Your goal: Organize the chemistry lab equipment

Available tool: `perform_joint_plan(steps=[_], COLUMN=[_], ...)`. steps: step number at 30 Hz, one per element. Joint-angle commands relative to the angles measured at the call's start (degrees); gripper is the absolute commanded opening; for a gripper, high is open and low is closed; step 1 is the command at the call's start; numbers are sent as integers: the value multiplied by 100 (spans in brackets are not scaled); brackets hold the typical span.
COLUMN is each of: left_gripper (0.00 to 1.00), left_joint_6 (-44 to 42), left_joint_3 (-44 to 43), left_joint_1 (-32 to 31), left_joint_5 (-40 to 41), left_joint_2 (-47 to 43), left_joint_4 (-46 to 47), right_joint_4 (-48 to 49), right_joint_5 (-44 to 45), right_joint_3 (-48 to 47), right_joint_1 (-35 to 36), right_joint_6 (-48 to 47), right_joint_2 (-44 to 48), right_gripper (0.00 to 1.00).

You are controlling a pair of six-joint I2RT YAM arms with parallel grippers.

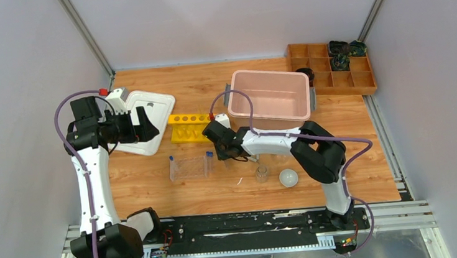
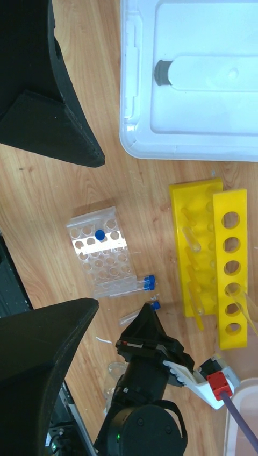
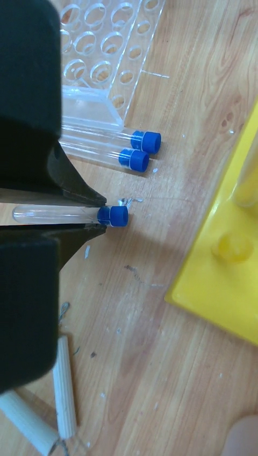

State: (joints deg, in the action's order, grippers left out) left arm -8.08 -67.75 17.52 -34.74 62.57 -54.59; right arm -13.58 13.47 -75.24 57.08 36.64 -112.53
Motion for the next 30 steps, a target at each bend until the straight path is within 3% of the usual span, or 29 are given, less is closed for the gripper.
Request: perform_joint_plan(steps=[1,8,14,21,30], left_gripper=[98,95,91,79,61], left_joint_6=[17,-9,-127,-218,-280], left_joint_3=[-63,73,337,594,676], left_joint_1=[49,44,23,-391,-565], left_joint_5=[-346,-1033,-1871,-2129,-2268], left_joint_2=[-123,-282,-592,-782,-690], left_joint_4=[-9,-26,-17,-17,-17], right_joint_4=[-214,342,1120,1807,2526], right_joint_5=[-207,-663,-704,-212,78], right_joint_3=[58,-113,-744,-1451,-1383], right_joint_1=[-171,-8,229,651,976], right_joint_6=[45,99,136,227,426], right_joint_2=[632,1486,1521,1164,1075], right_gripper=[0,0,0,0,0])
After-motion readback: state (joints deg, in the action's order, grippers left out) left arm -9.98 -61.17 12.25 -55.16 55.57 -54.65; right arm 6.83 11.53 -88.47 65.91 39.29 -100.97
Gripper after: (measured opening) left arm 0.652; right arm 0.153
